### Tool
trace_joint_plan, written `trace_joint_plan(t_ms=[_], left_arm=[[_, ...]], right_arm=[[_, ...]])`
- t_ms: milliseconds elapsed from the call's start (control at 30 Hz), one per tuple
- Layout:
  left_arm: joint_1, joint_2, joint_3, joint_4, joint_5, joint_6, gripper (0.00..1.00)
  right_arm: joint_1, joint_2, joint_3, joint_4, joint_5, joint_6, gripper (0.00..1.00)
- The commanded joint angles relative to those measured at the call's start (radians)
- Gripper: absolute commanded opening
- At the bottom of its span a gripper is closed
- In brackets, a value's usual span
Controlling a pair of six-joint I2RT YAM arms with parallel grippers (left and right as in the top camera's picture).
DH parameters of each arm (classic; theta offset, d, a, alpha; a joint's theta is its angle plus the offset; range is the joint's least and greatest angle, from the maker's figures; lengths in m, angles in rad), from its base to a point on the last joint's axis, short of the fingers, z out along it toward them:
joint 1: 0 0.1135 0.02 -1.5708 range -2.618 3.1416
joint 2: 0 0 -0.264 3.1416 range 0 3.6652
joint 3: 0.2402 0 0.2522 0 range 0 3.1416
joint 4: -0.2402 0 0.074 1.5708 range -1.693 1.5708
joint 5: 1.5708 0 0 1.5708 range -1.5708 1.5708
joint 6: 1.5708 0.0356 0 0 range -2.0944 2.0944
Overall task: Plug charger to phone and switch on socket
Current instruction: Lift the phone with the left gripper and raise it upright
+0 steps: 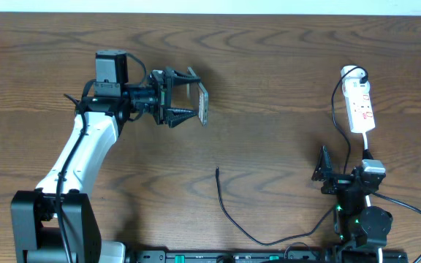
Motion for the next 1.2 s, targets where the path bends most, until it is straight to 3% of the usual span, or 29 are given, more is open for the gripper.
trace_joint_plan(t_ms=[0, 1167], left_arm=[[0.000, -0.022, 0.026, 0.065, 0.105, -0.168, 0.07], [0.000, -0.022, 0.026, 0.100, 0.108, -0.204, 0.07]], right_arm=[[0.003, -0.006, -0.001, -0.005, 0.008, -0.009, 0.99], [0.003, -0.006, -0.001, -0.005, 0.009, -0.009, 0.99]])
